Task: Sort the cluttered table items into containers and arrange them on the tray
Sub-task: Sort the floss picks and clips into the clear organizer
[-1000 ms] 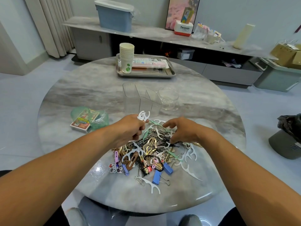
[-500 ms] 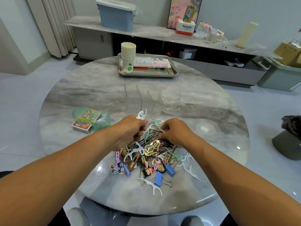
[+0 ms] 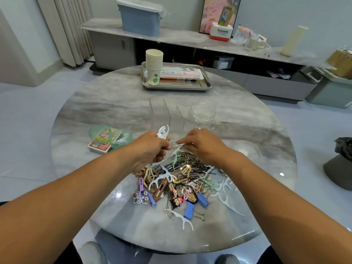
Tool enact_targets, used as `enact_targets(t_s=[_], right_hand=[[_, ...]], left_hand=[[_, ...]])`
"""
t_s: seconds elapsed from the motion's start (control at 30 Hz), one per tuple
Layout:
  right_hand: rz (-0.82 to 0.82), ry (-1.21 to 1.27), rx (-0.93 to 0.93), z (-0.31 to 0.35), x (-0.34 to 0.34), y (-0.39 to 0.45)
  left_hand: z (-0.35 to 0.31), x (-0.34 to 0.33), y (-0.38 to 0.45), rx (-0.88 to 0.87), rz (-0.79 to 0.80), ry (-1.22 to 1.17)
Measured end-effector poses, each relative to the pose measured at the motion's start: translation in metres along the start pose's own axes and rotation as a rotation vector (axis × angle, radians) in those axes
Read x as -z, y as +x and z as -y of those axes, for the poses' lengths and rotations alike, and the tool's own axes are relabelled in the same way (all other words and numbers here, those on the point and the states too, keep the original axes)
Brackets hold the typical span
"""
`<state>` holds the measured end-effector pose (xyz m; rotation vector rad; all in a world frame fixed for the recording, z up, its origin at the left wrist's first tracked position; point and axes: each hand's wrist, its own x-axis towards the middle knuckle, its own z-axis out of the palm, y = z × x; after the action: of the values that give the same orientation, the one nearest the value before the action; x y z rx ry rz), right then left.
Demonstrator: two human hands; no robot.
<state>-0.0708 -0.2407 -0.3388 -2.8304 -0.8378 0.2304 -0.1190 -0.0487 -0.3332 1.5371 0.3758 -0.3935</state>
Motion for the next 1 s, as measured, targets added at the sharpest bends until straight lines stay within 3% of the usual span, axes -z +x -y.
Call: enact_targets(t_s=[0.1, 0.2, 0.63, 1.0], right_hand=[[0.077, -0.101, 0.115, 0.011, -0.013, 0.007], [0.172, -0.108, 0.095, 0.017, -0.014, 0.012], [0.208, -0.059, -0.004, 0.011, -0.009, 0.03], [0.139, -0.01, -0.009, 0.005, -0.005, 0.019]], left_hand=[[0.002, 0.008, -0.002, 0.002, -0.012, 0.03], [0.004, 0.015, -0.003, 0.005, -0.01, 0.065], [0.002, 0.023, -0.004, -0.017, 0.008, 0.093], [0.003, 0.017, 0.0, -0.013, 0.009, 0.11]])
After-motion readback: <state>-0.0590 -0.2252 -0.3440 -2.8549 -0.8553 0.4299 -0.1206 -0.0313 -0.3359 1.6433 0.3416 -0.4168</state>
